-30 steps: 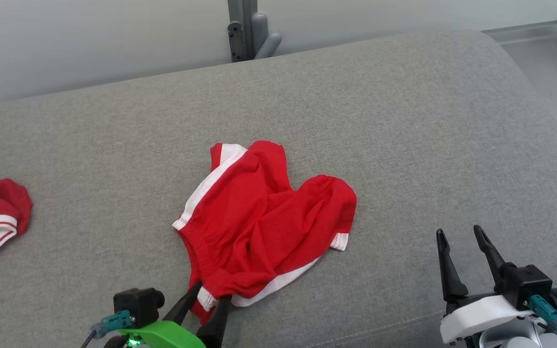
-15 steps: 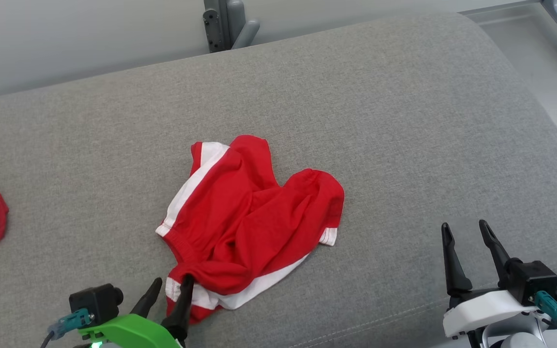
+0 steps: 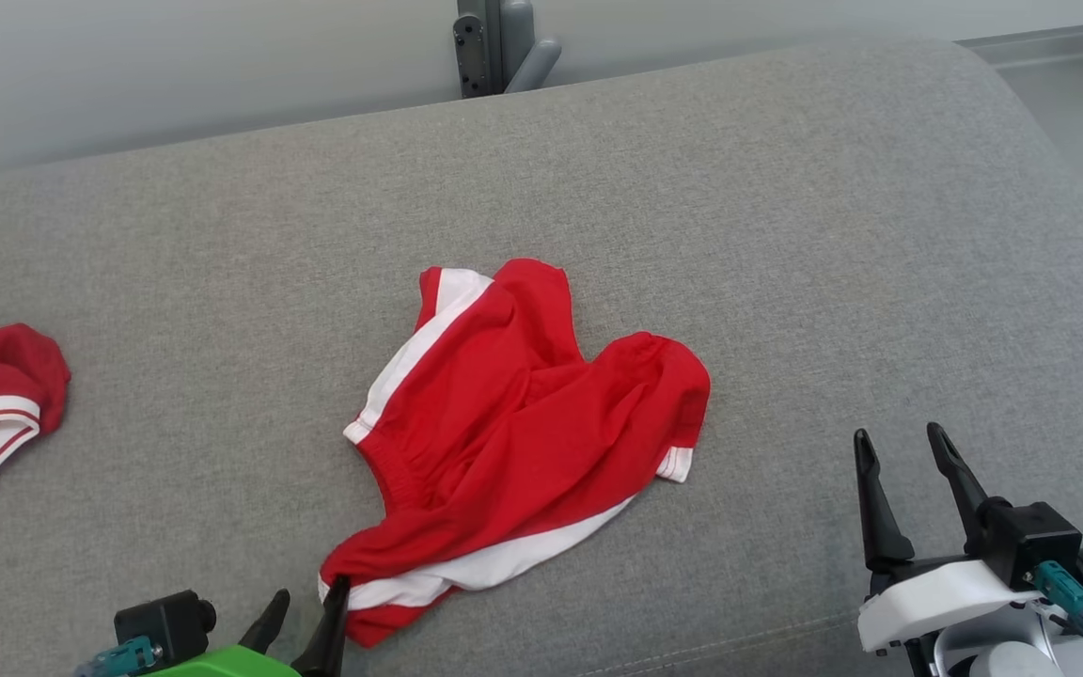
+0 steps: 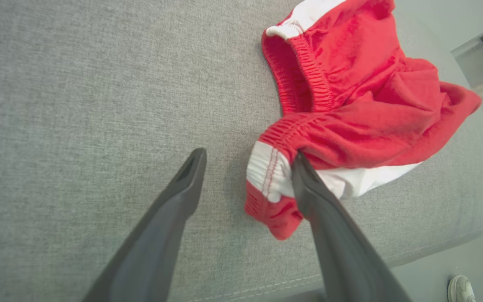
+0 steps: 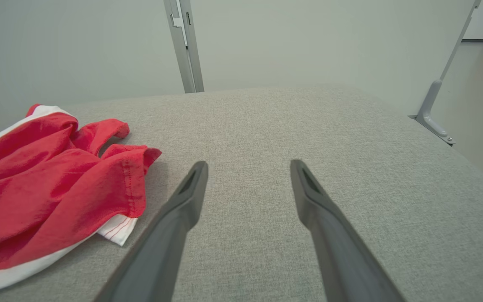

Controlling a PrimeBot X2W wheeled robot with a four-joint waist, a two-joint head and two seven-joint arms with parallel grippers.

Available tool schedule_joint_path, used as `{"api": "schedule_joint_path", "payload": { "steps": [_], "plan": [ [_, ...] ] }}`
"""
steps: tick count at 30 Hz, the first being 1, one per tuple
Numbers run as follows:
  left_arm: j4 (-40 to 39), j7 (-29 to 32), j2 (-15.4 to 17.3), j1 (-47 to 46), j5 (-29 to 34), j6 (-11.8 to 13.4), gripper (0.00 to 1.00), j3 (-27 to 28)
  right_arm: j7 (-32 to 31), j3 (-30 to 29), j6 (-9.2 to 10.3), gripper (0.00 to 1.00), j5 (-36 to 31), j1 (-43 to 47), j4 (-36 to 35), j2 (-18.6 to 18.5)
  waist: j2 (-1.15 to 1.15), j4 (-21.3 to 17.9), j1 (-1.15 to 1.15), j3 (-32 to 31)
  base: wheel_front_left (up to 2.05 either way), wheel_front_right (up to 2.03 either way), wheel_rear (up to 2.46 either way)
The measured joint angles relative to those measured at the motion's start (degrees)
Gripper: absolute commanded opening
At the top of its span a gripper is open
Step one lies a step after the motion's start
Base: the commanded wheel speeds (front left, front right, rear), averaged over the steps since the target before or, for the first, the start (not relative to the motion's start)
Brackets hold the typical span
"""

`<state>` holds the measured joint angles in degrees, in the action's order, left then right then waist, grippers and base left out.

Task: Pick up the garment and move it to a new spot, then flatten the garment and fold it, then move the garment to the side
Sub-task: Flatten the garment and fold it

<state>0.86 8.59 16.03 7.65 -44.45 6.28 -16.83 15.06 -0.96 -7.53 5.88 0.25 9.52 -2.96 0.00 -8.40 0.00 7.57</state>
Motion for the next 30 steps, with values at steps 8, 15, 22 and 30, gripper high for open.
{"api": "schedule_joint_path", "payload": {
  "steps": [8, 15, 22, 30],
  "plan": [
    [-4.05, 1.13, 1.72, 2.76, -0.8, 0.02, 1.0, -0.22, 0.0, -0.08, 0.0, 1.0, -0.04, 0.29, 0.03, 0.0, 0.0, 1.14, 0.0, -0.71, 0.0, 0.0, 0.0],
    [-10.61, 3.47, 4.33, 4.73, -0.7, -1.2, 1.0, -1.52, 0.0, 0.4, 0.0, 1.0, -0.03, 0.29, 0.12, 0.01, 0.0, 0.97, 0.0, -0.84, 0.0, 0.0, 0.0],
    [-14.41, 6.89, 5.04, -0.82, 1.7, -2.33, 1.0, -4.5, 0.0, 1.29, 0.0, 1.0, -0.03, -0.07, 0.27, -0.01, 0.0, -0.71, 0.0, -0.61, 0.0, 0.0, 0.0],
    [-7.2, 11.98, 1.6, -12.01, 4.09, -4.47, 1.0, -10.79, 0.0, 1.33, 0.0, 1.0, 0.18, -0.75, 0.37, -0.02, 0.0, -3.97, 0.0, 0.24, 0.0, 0.0, 0.0]
  ]
}}
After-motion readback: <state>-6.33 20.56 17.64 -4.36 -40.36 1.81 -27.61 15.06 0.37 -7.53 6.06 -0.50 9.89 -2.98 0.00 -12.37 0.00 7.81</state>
